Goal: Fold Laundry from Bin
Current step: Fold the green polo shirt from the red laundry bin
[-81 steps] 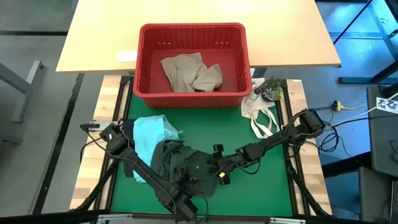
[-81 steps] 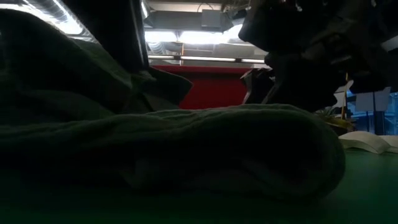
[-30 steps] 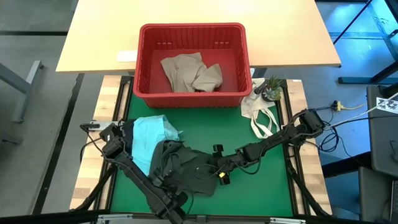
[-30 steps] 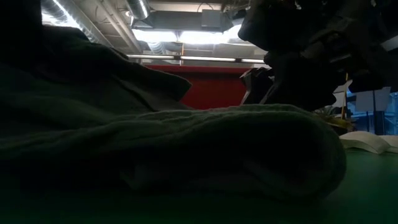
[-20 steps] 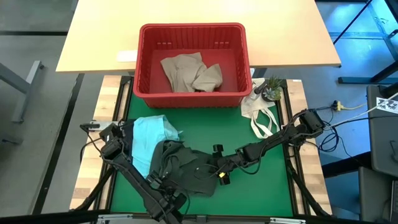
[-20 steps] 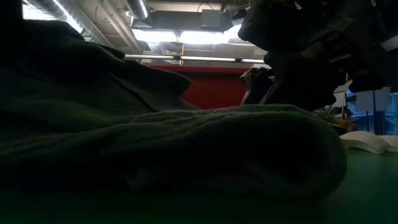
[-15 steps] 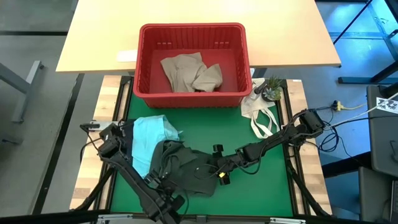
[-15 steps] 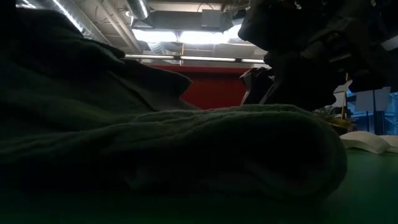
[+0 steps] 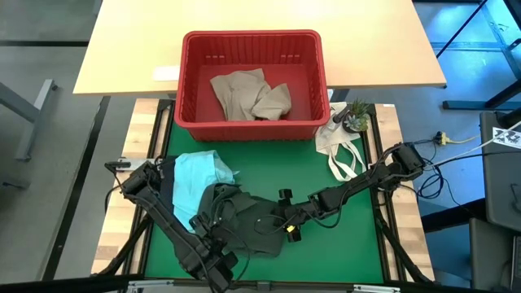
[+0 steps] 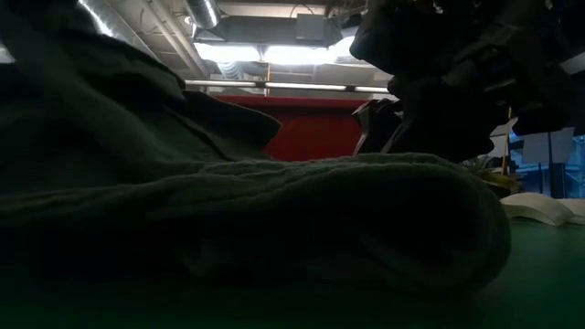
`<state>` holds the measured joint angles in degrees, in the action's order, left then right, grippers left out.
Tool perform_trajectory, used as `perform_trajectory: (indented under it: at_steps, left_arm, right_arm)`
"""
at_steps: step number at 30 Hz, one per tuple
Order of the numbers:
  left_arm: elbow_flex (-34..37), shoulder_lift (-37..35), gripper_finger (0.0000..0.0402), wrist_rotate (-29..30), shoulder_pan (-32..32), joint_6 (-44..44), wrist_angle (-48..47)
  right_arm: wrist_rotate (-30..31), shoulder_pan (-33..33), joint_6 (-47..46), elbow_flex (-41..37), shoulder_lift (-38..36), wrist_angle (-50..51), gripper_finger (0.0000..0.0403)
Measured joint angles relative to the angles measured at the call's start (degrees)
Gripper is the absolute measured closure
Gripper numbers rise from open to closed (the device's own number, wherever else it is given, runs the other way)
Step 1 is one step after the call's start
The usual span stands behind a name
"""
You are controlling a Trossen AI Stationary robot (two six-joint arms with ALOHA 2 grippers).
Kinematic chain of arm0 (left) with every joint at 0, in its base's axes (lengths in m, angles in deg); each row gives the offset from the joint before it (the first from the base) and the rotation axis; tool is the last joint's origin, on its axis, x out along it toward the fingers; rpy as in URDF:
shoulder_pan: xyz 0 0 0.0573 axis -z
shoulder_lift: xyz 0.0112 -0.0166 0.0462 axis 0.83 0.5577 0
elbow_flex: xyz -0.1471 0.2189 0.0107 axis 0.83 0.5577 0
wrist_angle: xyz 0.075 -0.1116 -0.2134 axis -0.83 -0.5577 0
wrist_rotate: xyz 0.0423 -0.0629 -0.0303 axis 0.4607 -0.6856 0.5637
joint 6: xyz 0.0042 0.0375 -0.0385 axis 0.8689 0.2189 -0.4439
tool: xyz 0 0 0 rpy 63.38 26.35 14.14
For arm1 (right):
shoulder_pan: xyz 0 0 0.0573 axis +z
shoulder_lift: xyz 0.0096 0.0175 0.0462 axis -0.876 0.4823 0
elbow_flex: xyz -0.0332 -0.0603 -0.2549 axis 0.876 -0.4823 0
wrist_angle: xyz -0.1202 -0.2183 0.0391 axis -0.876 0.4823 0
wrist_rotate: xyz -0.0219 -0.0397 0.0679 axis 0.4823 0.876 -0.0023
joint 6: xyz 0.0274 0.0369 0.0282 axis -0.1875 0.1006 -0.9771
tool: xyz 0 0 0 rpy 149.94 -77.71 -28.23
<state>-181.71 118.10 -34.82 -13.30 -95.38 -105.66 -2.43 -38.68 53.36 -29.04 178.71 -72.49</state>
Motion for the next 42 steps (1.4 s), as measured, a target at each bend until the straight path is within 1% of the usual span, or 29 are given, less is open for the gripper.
perform_trajectory:
  at_steps: [7,13,15,17,21,25,28,30,31,33,38,42]
  left_arm:
    - [10.51,-3.0,0.0401,-5.33,1.4,-7.5,-0.22]
    - [16.27,-3.28,0.0396,-13.65,2.13,-7.95,0.33]
    - [17.54,-3.28,0.0382,-15.83,2.22,-8.08,0.86]
    - [18.18,-3.28,0.0362,-16.59,2.19,-8.06,0.7]
    - [18.37,-3.28,0.0307,-17.35,1.24,-8.37,-0.3]
    - [18.34,-3.28,0.0259,-22.43,-0.51,-7.74,-0.24]
    - [18.26,-3.36,0.0242,-27.03,-1.45,-5.79,-0.25]
    - [17.99,-3.57,0.0236,-28.02,-1.44,-5.21,-0.31]
    - [17.83,-4.14,0.0235,-27.56,-1.13,-5.75,-0.07]
    - [17.04,-5.89,0.0234,-24.81,-0.54,-8.25,-0.26]
    - [16.27,-12.59,0.0233,-12.78,1.48,-16.09,-0.23]
    - [16.2,-17.71,0.0233,-3.41,1.98,-18.51,-0.11]
  right_arm:
    - [-0.01,-0.01,0.0,0.0,-0.01,0.01,0.0194]
    - [-0.01,0.01,0.01,0.0,-0.01,-0.06,0.0194]
    - [-0.03,-0.01,0.0,0.0,-0.01,-0.08,0.0194]
    - [-0.03,0.01,0.0,0.0,-0.01,-0.03,0.0194]
    - [-0.05,0.02,0.0,0.0,-0.01,0.0,0.0194]
    - [-0.07,0.0,0.01,0.0,-0.01,-0.01,0.0194]
    - [-0.05,0.0,0.0,0.0,-0.01,0.01,0.0194]
    - [-0.05,0.01,0.0,0.0,-0.01,0.03,0.0194]
    - [-0.06,-0.01,0.01,0.0,-0.01,0.07,0.0194]
    - [-0.05,0.02,0.0,0.0,-0.01,0.1,0.0194]
    - [-0.05,-0.01,0.02,0.0,-0.01,0.05,0.0194]
    - [-0.05,-0.01,0.02,0.0,-0.01,0.05,0.0194]
